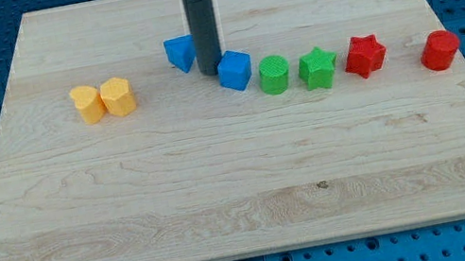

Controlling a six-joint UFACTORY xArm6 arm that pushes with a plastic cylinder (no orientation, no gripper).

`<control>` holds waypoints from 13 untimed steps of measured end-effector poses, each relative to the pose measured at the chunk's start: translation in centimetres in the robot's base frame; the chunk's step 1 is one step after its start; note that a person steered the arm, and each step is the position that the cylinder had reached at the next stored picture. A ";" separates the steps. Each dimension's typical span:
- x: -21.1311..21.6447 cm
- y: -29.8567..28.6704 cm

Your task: Move the blue triangle closer to the yellow hexagon

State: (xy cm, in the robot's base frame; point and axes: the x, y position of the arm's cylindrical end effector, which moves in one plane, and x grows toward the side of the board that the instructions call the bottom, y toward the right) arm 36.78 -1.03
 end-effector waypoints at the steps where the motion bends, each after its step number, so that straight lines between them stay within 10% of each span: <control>1: -1.8 -0.7; 3: -1.7 -14.2; 5: -6.2 -8.1; 9: -1.3 -13.6; 13: -5.6 -20.9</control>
State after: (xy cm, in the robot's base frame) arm 31.15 -21.92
